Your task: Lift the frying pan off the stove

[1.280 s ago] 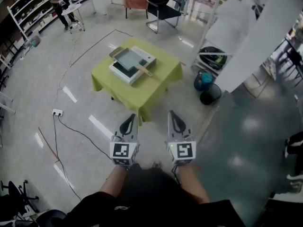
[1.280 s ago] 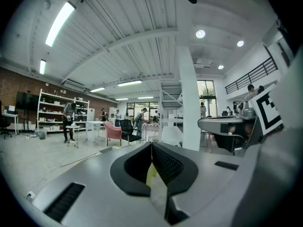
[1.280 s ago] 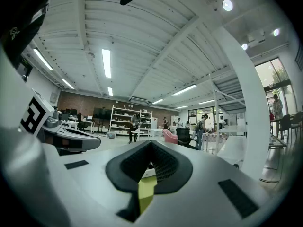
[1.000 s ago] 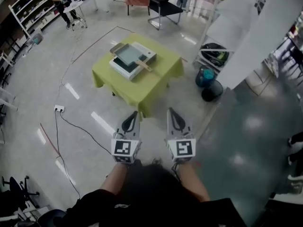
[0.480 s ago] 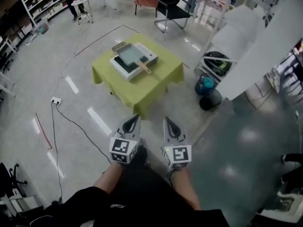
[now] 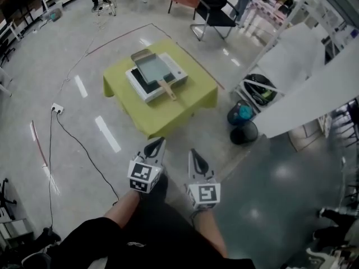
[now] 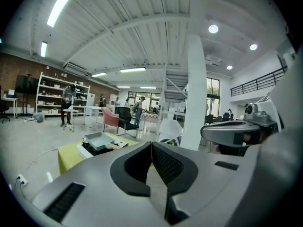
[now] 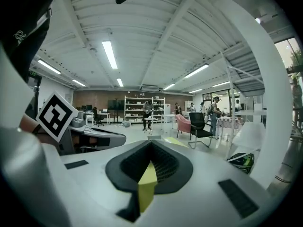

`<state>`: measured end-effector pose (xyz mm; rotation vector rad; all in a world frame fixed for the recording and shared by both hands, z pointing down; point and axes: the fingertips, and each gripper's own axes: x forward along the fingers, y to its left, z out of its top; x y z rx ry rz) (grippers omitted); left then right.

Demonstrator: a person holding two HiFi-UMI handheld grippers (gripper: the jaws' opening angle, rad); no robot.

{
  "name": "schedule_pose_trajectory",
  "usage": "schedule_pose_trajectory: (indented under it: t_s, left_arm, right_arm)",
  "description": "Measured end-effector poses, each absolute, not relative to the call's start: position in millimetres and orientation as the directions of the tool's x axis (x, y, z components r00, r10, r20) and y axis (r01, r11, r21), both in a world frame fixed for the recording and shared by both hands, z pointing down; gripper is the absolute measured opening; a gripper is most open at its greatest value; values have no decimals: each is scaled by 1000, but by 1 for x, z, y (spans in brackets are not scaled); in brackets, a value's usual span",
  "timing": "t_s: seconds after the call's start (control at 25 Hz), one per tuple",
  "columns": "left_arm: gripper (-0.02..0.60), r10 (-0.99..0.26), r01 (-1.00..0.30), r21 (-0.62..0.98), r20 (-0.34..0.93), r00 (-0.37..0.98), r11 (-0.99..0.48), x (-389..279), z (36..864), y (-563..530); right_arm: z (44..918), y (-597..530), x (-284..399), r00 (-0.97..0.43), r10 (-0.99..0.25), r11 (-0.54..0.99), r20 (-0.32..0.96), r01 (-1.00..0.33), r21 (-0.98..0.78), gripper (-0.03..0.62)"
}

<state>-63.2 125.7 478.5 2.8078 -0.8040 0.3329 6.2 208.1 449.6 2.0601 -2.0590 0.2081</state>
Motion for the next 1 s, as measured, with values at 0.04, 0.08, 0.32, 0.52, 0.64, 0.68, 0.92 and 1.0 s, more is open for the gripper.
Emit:
schedule_pose_trajectory:
  t_s: [0.04,0.08,0.32,0.52,0.64,0.68,0.92,1.0]
  left_arm:
    - [44,-490,-538,136,274,827,-832,-54,482,117]
    - [44,-487,-538,143,282,827,-831,-46,484,108]
    - [44,-478,-543,168,312,821,-822,-5,496,52]
    - [43,-499,-570,196,313,808,-798,14,503,10]
    - [44,-509,-589,209,333,794,-781,22,511,-2]
    - [44,-514,-596,214,338,789,-774,24,513,-4]
    - [44,-572,-670,224,374,730,-708,41,528,-17]
    - [44,-594,-702,248,390,703,-668,45,534,-16]
  right_arm:
    - [452,198,14,5,-964,10,265,-999,53,15]
    - [454,189,21,0,-961,14,276,-999,52,15]
    - [462,131,50,-60,-936,89,348,-994,68,15]
    - [468,90,68,-109,-920,149,376,-986,79,15]
    - [473,75,78,-140,-910,178,391,-982,64,15]
    - [475,71,81,-152,-905,192,397,-979,62,15]
    - [490,47,98,-280,-864,329,418,-943,49,15]
    - [493,43,102,-337,-845,385,415,-922,35,15]
